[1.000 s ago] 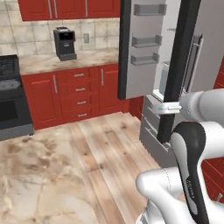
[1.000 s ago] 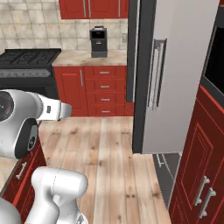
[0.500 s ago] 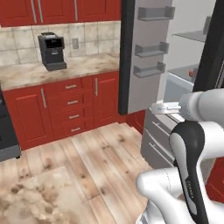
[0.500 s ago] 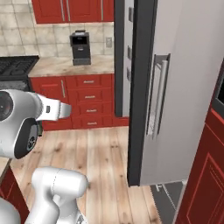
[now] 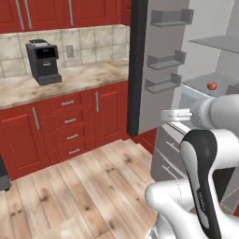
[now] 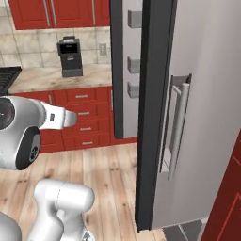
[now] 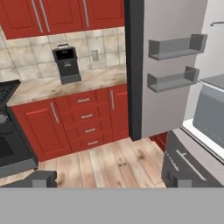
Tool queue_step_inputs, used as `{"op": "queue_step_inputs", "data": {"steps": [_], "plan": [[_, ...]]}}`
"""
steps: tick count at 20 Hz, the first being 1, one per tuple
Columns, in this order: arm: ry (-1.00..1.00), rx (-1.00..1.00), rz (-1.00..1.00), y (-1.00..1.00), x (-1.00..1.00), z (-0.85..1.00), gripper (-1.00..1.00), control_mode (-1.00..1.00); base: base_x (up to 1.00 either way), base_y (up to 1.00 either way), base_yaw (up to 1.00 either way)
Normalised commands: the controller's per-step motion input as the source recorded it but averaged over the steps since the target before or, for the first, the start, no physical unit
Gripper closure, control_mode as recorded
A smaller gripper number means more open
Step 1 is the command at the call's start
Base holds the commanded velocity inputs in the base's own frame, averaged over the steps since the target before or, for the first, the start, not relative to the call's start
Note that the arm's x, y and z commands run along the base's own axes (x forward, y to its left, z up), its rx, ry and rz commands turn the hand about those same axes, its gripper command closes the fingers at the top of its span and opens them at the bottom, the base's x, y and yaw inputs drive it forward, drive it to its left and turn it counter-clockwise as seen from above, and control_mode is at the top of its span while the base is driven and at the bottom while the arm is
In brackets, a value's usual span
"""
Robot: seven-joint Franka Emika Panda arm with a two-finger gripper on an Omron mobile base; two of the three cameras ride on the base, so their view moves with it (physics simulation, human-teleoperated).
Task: Retrieve the kiwi and peach from the fridge and place them into the bowl on the dining table.
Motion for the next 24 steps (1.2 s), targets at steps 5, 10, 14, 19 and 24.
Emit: {"op": "queue_step_inputs", "data": {"steps": [5,10,14,19,24], "plan": [[0.00,0.00,0.00,0.00,0.00,0.00,-1.00,1.00,0.25,0.00,-0.23],[0.00,0.00,0.00,0.00,0.00,0.00,-1.00,1.00,0.48,0.05,-0.32],[0.00,0.00,0.00,0.00,0.00,0.00,-1.00,1.00,0.81,0.22,-0.38],[0.00,0.00,0.00,0.00,0.00,0.00,-1.00,1.00,0.90,0.39,-0.40],[0.00,0.00,0.00,0.00,0.00,0.00,-1.00,1.00,0.56,0.18,-0.40]]}}
